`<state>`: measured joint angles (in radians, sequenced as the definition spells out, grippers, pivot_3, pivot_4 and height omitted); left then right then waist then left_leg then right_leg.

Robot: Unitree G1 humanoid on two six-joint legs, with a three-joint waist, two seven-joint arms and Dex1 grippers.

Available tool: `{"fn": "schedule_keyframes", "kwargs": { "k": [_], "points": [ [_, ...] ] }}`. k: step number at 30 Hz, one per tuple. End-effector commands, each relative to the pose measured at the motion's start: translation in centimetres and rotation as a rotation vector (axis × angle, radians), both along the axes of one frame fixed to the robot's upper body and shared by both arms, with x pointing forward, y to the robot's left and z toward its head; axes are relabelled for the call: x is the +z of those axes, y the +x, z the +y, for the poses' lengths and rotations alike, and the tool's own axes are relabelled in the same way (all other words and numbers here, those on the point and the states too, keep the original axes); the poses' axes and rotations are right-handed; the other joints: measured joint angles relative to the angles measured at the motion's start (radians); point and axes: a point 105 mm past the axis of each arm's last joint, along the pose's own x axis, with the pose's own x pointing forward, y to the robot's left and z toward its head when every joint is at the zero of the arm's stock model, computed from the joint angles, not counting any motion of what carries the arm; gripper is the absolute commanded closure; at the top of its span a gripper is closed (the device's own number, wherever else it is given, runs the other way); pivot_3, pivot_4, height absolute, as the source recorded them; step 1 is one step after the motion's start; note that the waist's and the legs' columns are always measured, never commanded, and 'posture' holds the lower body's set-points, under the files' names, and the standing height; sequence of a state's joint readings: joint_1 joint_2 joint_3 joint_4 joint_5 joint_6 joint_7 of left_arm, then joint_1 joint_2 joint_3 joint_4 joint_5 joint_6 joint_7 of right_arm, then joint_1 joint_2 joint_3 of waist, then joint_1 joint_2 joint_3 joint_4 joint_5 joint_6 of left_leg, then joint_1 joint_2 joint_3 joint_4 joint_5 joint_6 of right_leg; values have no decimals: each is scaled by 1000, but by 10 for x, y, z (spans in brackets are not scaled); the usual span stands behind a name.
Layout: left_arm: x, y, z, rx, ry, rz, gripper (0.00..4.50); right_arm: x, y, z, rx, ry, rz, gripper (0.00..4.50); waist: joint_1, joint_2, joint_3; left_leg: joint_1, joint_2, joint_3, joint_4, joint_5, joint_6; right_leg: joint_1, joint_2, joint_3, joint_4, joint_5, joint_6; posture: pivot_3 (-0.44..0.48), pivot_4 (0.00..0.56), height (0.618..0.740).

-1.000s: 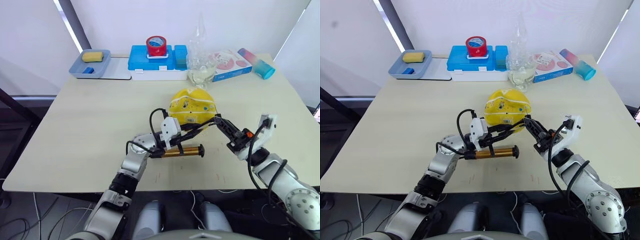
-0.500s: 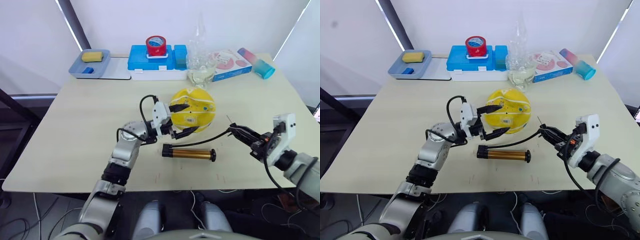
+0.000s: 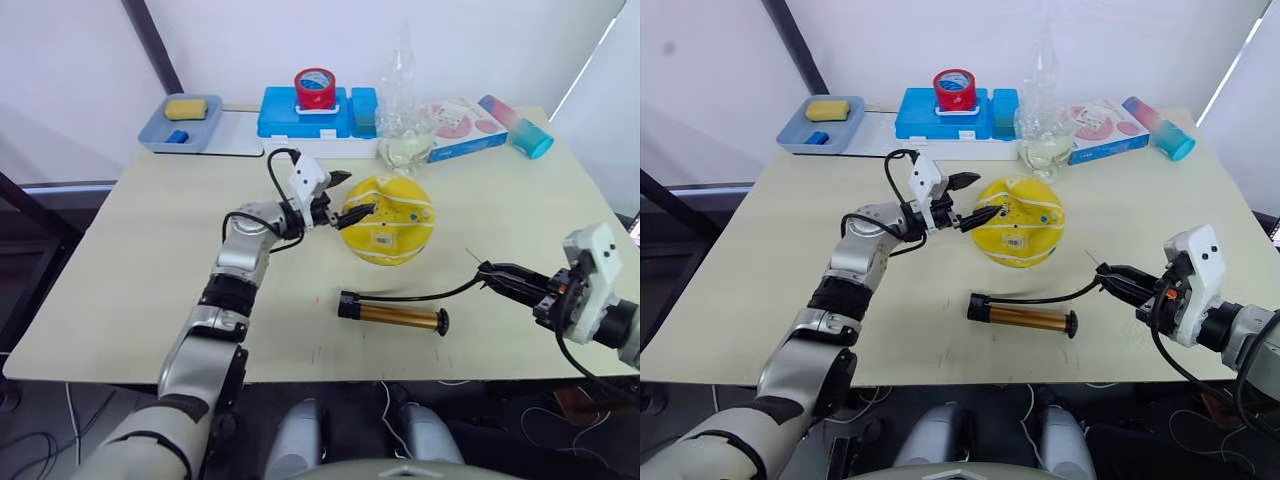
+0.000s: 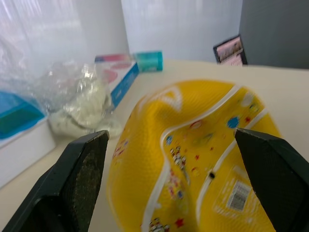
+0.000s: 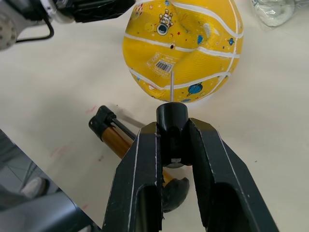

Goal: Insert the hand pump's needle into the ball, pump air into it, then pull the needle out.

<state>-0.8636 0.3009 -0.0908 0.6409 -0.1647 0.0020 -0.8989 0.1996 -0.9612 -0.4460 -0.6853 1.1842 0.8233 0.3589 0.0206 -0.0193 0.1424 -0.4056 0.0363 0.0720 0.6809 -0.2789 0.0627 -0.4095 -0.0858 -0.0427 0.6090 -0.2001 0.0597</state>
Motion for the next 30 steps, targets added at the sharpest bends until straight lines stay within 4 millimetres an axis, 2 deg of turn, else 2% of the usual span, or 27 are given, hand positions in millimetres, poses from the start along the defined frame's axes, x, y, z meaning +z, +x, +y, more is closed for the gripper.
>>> {"fn": "schedule_keyframes", "kwargs": {
  "k": [1,7,8,9,13,17,26,30],
  "points": [
    [10,10,-4,21,24,-19,27,6,-1,-1,7,-52,-57,4227,1,0,0,-1,0,0,0,0,0,0,0,-1,0,0,0,0,150,737],
    [5,23,-9,40,98,19,27,4,-2,0,15,-61,-72,4227,0,-1,1,-7,-1,-2,5,0,0,-4,0,-2,-1,2,3,0,150,737],
    [6,25,-10,45,98,26,589,4,-2,0,14,-61,-75,4227,0,-2,1,-8,-2,-2,5,0,0,-4,0,-2,-1,2,3,0,150,737],
    [6,25,-12,41,95,30,805,5,-2,0,14,-61,-78,4227,1,-2,1,-8,-2,-2,5,0,0,-5,0,-2,-1,2,3,0,150,737],
    [9,25,-19,26,43,53,2778,3,-2,0,11,-64,-82,4227,1,-2,1,-8,-1,-2,5,0,0,-5,0,-2,-1,2,3,0,150,737],
    [10,24,-23,39,-17,81,4474,3,-2,1,11,-67,-82,4227,0,-2,1,-8,-1,-2,5,0,0,-5,0,-2,0,2,3,0,150,737],
    [-2,9,-26,74,-57,131,4474,4,6,7,16,-27,-35,4227,-3,-2,1,-8,0,-2,6,0,0,-5,0,-2,1,2,3,0,150,737],
    [-8,0,-28,134,-76,152,4474,5,10,17,50,-52,-5,4227,-4,-2,1,-8,1,-2,6,0,0,-5,0,-1,1,3,3,0,150,737]
  ]
}}
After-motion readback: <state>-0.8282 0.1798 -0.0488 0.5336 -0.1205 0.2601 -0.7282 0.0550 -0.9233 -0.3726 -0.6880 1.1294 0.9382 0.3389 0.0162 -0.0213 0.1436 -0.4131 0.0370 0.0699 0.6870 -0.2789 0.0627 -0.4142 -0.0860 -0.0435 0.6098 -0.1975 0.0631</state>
